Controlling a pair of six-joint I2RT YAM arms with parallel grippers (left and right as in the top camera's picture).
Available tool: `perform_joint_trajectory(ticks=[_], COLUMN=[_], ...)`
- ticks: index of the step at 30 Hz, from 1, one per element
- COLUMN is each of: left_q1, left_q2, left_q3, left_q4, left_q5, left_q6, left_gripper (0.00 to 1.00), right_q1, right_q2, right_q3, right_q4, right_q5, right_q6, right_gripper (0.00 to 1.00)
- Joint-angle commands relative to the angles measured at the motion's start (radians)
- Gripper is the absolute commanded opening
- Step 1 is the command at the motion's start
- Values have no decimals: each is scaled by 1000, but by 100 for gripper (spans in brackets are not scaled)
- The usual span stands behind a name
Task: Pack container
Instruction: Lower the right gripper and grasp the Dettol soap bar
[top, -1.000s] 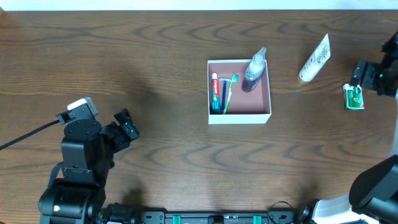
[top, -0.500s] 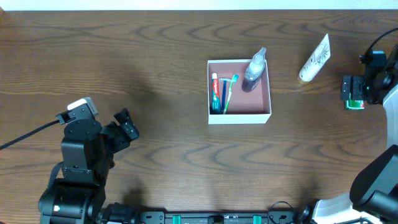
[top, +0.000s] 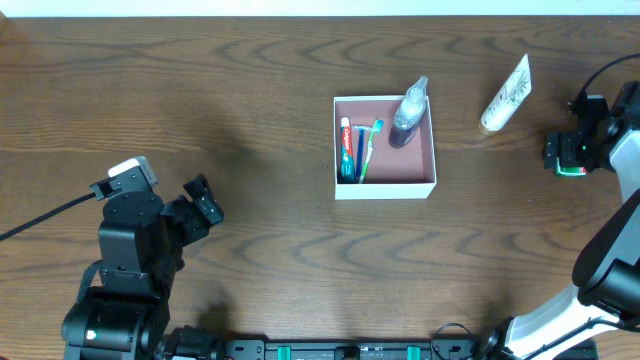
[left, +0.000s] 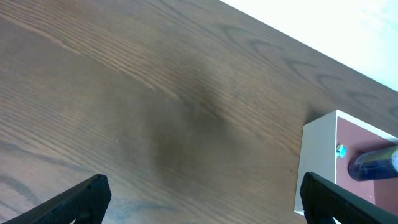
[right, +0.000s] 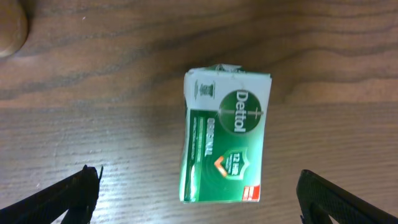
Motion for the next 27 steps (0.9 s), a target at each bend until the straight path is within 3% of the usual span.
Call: perform_joint_trajectory(ticks=[1,27], left_q1=[3,3], left_q2=[0,0], left_q3=[1,1], left_q4=[1,1], left_q5=[-5,-5], left_q6=[-8,-9], left_gripper=[98,98], right_q1=[-3,-62], right_q2=[22,89], right_q3=[-4,-4], right_q4=[22,95], right_q5=[-3,-99], right_q6=[-26,-2], right_gripper=[99,99])
